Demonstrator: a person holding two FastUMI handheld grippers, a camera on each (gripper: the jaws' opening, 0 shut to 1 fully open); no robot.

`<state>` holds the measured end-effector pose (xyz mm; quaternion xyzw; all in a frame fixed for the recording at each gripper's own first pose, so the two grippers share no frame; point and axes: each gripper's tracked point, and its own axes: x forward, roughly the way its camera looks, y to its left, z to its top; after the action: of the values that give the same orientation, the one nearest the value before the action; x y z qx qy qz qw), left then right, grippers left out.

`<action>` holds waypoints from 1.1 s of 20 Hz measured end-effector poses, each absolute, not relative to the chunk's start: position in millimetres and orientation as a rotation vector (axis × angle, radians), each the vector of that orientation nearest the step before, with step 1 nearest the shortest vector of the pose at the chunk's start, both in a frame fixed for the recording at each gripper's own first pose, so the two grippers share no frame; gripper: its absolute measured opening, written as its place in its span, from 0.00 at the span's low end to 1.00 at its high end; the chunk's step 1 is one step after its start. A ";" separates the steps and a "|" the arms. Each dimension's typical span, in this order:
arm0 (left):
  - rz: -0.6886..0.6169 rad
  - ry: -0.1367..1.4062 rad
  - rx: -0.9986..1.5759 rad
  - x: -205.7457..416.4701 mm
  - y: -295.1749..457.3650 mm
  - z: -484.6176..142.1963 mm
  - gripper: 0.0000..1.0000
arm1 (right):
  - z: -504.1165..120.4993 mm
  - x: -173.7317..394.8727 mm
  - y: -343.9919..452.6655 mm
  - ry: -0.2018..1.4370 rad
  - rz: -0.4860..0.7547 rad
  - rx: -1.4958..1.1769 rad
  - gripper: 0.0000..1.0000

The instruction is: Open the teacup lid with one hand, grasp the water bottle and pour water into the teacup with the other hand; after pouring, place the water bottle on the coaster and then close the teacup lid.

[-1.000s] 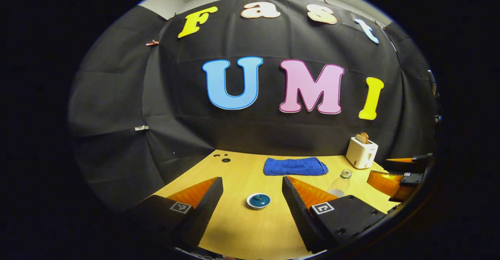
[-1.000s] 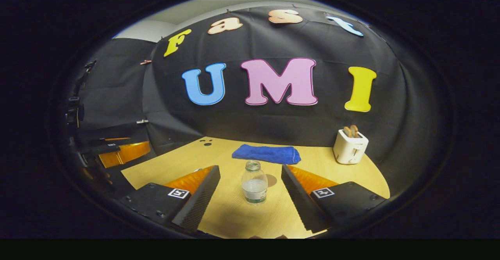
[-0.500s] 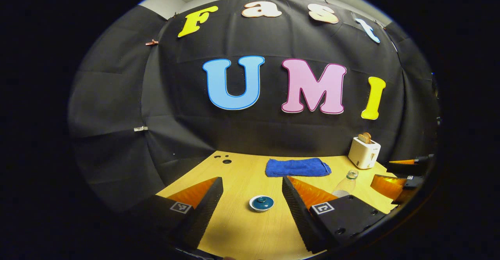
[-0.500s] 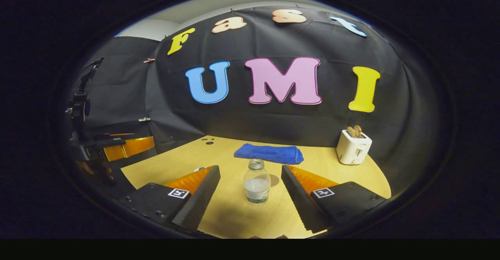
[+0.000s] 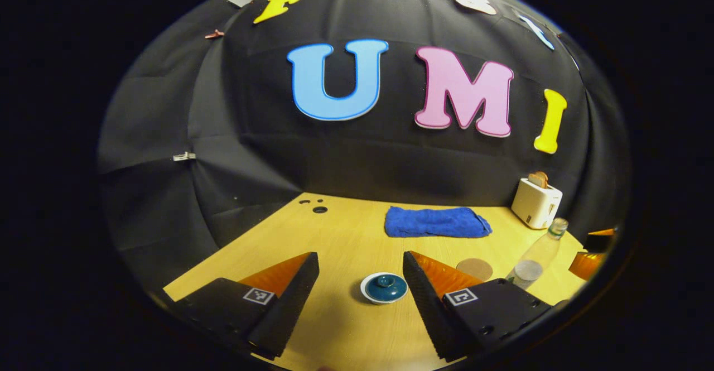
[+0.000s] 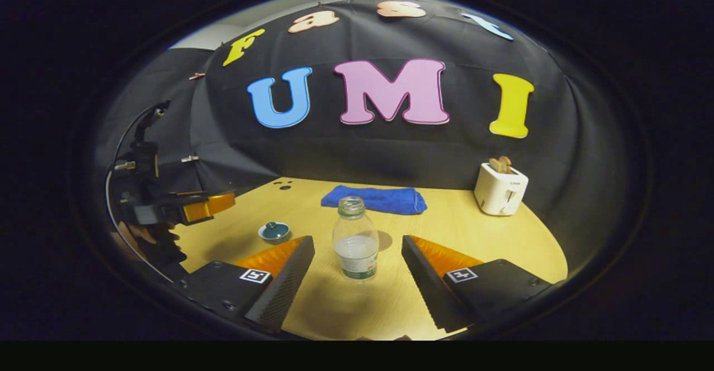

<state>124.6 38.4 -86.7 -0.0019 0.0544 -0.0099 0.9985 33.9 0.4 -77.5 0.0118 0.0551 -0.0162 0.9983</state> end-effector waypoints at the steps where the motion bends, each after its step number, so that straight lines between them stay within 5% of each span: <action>1: -0.033 0.120 0.008 136.7 35.4 -97.4 0.95 | -83.6 39.8 2.7 0.116 -0.032 0.028 0.98; 11: -0.156 0.160 0.043 198.8 3.9 -169.6 0.73 | -139.9 70.9 7.5 0.161 -0.051 0.049 0.98; 21: -0.208 0.158 0.066 212.3 -2.9 -175.3 0.55 | -149.2 92.8 4.8 0.130 -0.068 0.059 0.98; 22: -0.213 0.163 0.074 212.8 -3.9 -177.6 0.42 | -148.8 94.6 4.8 0.126 -0.069 0.059 0.98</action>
<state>212.8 -3.9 -177.6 0.0368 0.0814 -0.1062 0.9903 94.6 4.8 -148.8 0.0296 0.0632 -0.0343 0.9970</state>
